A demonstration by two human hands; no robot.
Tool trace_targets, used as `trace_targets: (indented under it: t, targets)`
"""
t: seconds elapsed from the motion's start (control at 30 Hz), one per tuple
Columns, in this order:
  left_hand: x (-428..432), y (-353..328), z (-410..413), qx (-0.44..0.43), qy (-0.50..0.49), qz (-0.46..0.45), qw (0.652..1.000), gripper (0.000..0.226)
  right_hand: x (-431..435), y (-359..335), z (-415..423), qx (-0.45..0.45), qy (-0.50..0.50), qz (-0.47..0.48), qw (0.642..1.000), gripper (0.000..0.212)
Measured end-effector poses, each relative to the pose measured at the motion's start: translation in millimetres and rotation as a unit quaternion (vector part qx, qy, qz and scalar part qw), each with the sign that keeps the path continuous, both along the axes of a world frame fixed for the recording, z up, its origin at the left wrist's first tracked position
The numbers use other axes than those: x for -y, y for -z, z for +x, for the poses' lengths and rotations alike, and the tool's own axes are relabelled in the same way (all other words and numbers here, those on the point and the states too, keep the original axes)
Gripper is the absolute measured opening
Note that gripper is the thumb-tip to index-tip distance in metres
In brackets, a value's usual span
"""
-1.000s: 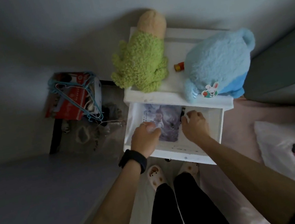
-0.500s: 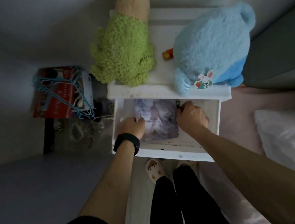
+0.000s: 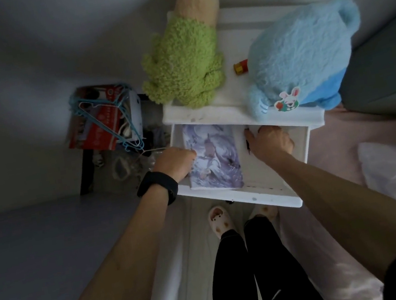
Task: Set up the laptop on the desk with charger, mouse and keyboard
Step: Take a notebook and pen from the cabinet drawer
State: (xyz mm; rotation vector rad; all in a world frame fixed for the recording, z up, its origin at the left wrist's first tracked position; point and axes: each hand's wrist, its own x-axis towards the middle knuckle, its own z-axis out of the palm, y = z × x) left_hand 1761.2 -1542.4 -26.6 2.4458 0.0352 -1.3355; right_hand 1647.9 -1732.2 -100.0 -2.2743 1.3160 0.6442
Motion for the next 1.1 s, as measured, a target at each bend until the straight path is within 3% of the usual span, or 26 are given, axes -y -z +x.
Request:
trace_targets:
  t: [0.17,0.27,0.43,0.67,0.77,0.9,1.1]
  targets:
    - [0.2,-18.2,-1.3,0.001,0.004,-0.01,1.0,0.025,-11.7,-7.6,-2.5,-0.015,-0.012,0.013,1.0,0.037]
    - [5.7,-33.3,0.0,-0.011,-0.021,-0.035,0.999,0.029,-5.7,-10.2,-13.1,-0.007,0.051,0.089,0.995,0.04]
    - [2.6,-62.1,-1.1,-0.049,-0.07,-0.067,0.994,0.035,-6.9,-33.6,-27.2,0.129,0.266,0.254,0.921,0.029]
    - [-24.9,-117.2,-18.7,-0.056,-0.079,-0.089,0.991,0.034,-31.1,-100.1,-95.1,0.187,0.296,0.319,0.881,0.016]
    - [-46.9,-138.5,-28.7,-0.036,-0.108,-0.114,0.987,0.028,-52.5,-106.8,-120.4,0.194,0.297,0.309,0.882,0.013]
    - [-78.3,-148.1,-38.2,0.023,-0.205,-0.159,0.965,0.025,-88.3,-101.2,-133.6,0.18,0.315,0.353,0.862,0.002]
    - [-95.8,-148.0,-53.9,0.09,-0.335,-0.202,0.916,0.016,-114.3,-61.9,-139.2,0.136,0.4,0.392,0.817,0.014]
